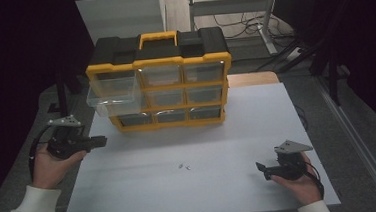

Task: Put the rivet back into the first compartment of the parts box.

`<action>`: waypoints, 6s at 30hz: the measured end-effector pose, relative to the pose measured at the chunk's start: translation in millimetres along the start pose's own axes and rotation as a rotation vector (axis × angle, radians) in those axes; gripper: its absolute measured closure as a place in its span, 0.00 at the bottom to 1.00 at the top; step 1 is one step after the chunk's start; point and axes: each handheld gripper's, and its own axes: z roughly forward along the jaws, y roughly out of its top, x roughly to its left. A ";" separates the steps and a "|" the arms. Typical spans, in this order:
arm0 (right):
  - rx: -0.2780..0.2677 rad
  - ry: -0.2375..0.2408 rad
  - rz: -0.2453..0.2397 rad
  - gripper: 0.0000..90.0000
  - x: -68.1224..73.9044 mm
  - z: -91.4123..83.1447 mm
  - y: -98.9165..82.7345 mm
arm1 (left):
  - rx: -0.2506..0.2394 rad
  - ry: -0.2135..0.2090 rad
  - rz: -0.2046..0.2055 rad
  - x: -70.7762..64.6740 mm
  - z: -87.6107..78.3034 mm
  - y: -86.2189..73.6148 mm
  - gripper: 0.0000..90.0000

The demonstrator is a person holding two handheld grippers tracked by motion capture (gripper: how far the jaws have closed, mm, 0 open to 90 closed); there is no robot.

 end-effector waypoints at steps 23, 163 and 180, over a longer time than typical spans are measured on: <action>-0.002 -0.009 0.001 0.12 -2.4 -0.6 0.1 | -0.068 0.079 -0.010 17.3 -58.5 52.9 0.92; 0.022 -0.027 -0.024 0.11 -0.9 1.1 -1.7 | 0.266 -0.039 0.336 -125.1 225.4 12.8 0.65; 0.018 -0.023 -0.028 0.11 -0.7 0.6 -1.6 | 0.278 -0.103 0.344 -124.5 223.3 12.6 0.92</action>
